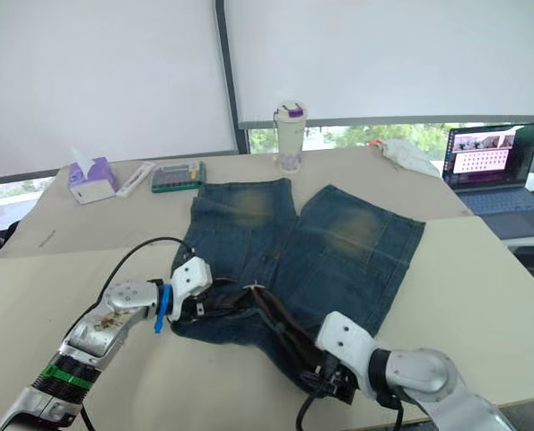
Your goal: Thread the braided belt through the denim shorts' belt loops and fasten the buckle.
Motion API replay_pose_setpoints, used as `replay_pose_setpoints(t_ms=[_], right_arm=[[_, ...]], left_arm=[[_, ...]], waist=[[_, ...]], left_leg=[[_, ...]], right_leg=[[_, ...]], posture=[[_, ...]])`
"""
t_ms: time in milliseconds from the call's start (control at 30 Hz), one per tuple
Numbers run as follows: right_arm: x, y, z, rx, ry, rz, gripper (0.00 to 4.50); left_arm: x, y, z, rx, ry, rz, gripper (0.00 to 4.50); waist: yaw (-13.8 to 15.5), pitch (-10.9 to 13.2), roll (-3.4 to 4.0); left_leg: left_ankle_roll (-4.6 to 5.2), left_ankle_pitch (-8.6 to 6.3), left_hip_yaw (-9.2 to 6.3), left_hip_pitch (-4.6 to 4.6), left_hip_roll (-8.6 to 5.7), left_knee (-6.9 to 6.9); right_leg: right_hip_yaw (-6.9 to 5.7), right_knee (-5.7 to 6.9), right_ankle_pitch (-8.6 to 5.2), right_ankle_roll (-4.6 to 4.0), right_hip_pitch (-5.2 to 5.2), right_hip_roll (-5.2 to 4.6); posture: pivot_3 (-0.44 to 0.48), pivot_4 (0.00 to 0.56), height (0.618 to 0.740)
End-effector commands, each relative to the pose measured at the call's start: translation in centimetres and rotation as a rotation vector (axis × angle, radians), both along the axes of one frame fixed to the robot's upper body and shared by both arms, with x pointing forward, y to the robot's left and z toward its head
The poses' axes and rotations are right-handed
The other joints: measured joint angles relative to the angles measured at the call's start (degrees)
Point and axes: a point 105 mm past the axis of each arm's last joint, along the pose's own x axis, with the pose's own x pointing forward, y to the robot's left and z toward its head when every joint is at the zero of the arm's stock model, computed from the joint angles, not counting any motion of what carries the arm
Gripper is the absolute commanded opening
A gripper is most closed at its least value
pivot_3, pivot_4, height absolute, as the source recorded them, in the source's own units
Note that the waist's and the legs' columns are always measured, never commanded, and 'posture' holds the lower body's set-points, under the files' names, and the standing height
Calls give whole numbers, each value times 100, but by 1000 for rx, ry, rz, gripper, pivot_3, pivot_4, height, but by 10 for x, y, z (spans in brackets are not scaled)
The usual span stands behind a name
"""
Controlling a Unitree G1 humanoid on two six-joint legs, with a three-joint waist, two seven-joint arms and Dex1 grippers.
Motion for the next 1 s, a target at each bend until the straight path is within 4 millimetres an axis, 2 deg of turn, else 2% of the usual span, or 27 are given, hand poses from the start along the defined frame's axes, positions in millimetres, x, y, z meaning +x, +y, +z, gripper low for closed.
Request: replay_pose_setpoints(t_ms=[33, 67, 133, 200, 300, 367, 400, 433, 467, 533, 700, 867, 933, 1000], right_arm=[[13, -9, -10, -110, -60, -4, 3921], [19, -16, -12, -155, -84, -27, 3674], [40, -42, -12, -285, -162, -121, 3114], [56, -65, -2, -371, -222, -201, 2387], [67, -85, 12, -468, -276, -243, 1384], [66, -91, 18, -505, -285, -224, 742], [62, -87, 19, -490, -276, -190, 391], [56, -79, 18, -448, -249, -151, 246], [49, -69, 17, -381, -208, -121, 247], [27, -48, 13, -247, -123, -35, 1276], [22, -48, 23, -180, -160, -96, 2890], [20, -50, 25, -162, -156, -113, 2890], [23, -44, 30, -78, -142, -142, 2890], [18, -38, 33, 19, -91, -158, 3427]], left_arm=[[4, 3, -3, 51, -63, -5, 2600], [4, 4, -7, 58, -60, -1, 2300], [6, 0, -7, 38, -66, 20, 1687], [7, -7, -5, 9, -72, 29, 969], [4, -12, -7, 13, -78, 13, 5], [-3, -6, -17, 68, -59, -8, 0], [-6, -1, -22, 95, -48, -14, 0], [-9, 3, -25, 107, -32, -21, 0], [-13, 6, -25, 90, 1, -26, 0], [-25, 5, -6, -65, 147, -60, 695], [-31, 1, 30, -238, 305, -89, 2257], [-28, -5, 36, -262, 322, -87, 2257], [-26, -9, 34, -254, 309, -89, 2257], [-24, -11, 30, -220, 274, -94, 2278]], waist=[[1, 0, 1], [0, -1, -1], [2, -2, -4], [29, -2, -3], [80, -2, -4], [85, -3, 2], [78, -4, 6], [68, -4, 5], [66, -4, 5], [10, -3, 7], [-37, 12, 2], [-11, 12, 2], [-12, 12, 2], [-8, 16, -3]], left_leg=[[1, 0, 0, 0, 0, 0], [1, 0, 0, 1, 0, 0], [2, -1, 0, 0, 2, -1], [6, -1, 0, 0, -5, 0], [17, 10, -6, 1, -25, 9], [-4, 23, -7, -4, -28, 9], [-6, 24, -6, -8, -27, 6], [-6, 24, -5, -9, -27, 4], [-6, 23, -4, -12, -22, 3], [-4, 20, -4, -15, -12, -4], [30, 1, -1, -15, -9, -7], [30, 1, -4, -2, -18, 0], [27, 2, -4, -3, -15, -1], [25, 2, -3, -10, -10, -3]], right_leg=[[0, 0, -1, 1, 0, 0], [0, 0, -1, 1, 0, 0], [-1, -1, -6, 10, 10, 1], [-1, 0, -6, 14, 18, -6], [-7, -2, 3, 30, 10, -22], [-5, -6, 5, 30, 6, -24], [-3, -8, 9, 23, 3, -23], [0, -8, 12, 18, 1, -23], [1, -6, 13, 16, 2, -21], [0, -8, 10, 18, 5, -16], [-2, -3, -2, 36, 5, -12], [-4, -5, -1, 36, 5, -17], [-2, -5, 0, 34, 3, -14], [0, -7, 3, 29, 3, -12]], posture=[[0, 150, 740], [0, 150, 740], [0, 150, 740], [0, 150, 740], [0, 150, 740], [0, 150, 740], [0, 150, 740], [0, 150, 740], [0, 150, 740], [0, 150, 740], [0, 150, 740], [0, 150, 740], [0, 150, 740], [0, 150, 740]])
